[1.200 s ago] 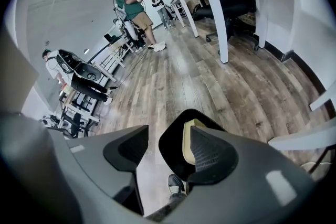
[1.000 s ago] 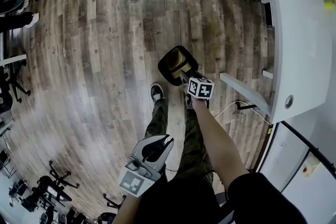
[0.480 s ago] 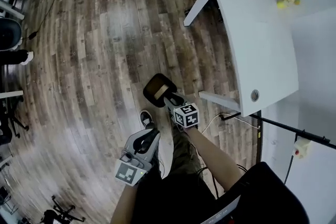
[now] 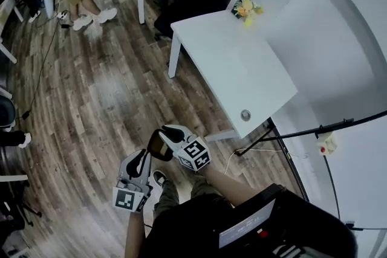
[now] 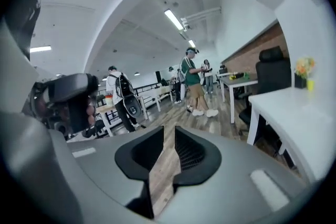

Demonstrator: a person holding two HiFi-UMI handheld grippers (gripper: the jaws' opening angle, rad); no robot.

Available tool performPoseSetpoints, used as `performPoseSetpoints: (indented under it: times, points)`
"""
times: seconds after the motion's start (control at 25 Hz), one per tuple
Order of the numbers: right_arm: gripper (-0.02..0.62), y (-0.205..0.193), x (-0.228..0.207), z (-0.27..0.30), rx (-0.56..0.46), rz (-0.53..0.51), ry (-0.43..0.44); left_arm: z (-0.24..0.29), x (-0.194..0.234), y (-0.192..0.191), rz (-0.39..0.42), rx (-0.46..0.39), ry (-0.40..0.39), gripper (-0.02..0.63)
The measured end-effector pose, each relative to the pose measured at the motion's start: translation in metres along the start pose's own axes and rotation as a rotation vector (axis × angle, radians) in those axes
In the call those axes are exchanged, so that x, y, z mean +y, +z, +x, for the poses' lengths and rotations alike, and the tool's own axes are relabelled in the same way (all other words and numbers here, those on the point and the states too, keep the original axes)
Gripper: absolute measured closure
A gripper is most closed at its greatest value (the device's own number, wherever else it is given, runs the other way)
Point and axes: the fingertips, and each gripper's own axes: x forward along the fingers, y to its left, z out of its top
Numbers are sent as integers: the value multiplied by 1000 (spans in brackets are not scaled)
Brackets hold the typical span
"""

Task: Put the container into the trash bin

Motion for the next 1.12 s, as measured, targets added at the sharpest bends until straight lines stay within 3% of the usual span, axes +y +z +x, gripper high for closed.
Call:
performPoseSetpoints:
  times: [0.24,0.44,0.72,0.92,1.12]
  points:
    - [526,119,-9,-52,-205,-146,0,42,-9,60,102,-92,11,568]
    - [534,181,-6,-93,-334,-253,16,74,-26,93,142,-172,27,568]
    - [548,193,-6,-112,-375,-320,29,87,-39,101,176,-190,45,572]
    - [566,191,-16,-122,-394,-292,7,91,-41,100,181,-187,50,575]
    - [581,198,-20,-137,-426,-282,-43,98,-45,102,185,-184,6,580]
